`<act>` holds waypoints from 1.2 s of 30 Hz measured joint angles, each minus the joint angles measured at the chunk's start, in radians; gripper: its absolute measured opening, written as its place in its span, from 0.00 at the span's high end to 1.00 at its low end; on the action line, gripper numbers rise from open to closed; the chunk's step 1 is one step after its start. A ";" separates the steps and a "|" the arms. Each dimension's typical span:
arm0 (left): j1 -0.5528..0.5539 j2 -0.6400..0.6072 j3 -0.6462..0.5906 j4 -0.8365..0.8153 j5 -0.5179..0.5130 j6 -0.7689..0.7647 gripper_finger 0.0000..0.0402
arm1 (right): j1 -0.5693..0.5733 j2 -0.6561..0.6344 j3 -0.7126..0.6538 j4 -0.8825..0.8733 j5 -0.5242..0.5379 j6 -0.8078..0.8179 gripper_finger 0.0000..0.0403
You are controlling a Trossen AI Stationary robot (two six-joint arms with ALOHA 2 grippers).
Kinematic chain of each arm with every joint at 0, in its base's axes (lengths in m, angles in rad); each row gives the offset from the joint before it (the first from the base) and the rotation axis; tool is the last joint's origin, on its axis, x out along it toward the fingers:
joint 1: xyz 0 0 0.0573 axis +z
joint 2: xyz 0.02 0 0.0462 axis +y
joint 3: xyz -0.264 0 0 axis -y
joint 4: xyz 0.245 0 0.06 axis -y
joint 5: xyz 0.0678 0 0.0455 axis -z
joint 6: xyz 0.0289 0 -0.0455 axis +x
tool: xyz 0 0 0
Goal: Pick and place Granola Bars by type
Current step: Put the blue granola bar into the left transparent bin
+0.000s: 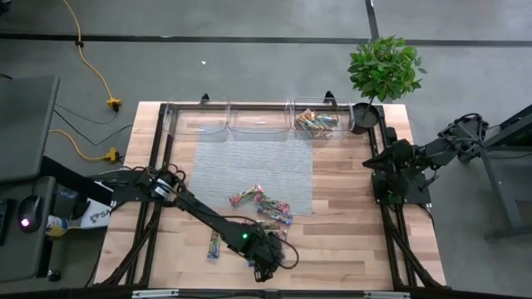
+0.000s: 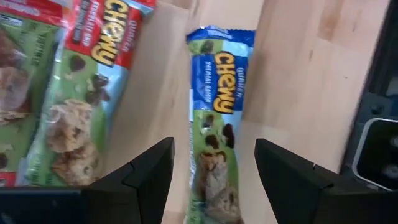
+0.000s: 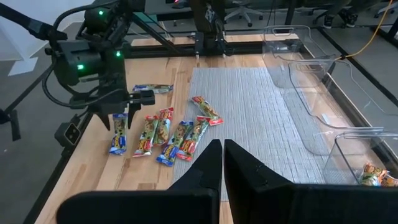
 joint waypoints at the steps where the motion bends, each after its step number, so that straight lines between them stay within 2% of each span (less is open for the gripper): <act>1: 0.000 0.000 0.000 -0.002 -0.012 0.000 0.45 | 0.000 0.000 0.000 0.000 0.000 0.000 1.00; 4: 0.000 0.000 0.000 -0.002 -0.025 0.018 0.45 | 0.000 0.000 0.000 0.000 0.003 0.000 1.00; 11: -0.001 0.042 0.001 0.020 0.026 0.034 0.45 | 0.000 0.000 0.000 0.000 0.003 0.000 1.00; 20: -0.001 0.059 0.004 0.016 0.019 0.027 0.46 | 0.000 0.000 0.000 0.000 0.003 0.000 1.00; 32: 0.000 0.062 0.003 0.002 -0.021 -0.008 0.74 | 0.000 0.000 0.000 0.000 0.003 -0.003 1.00; 36: 0.000 0.072 0.063 -0.061 -0.040 -0.032 0.82 | 0.000 0.000 0.000 0.000 0.003 -0.002 1.00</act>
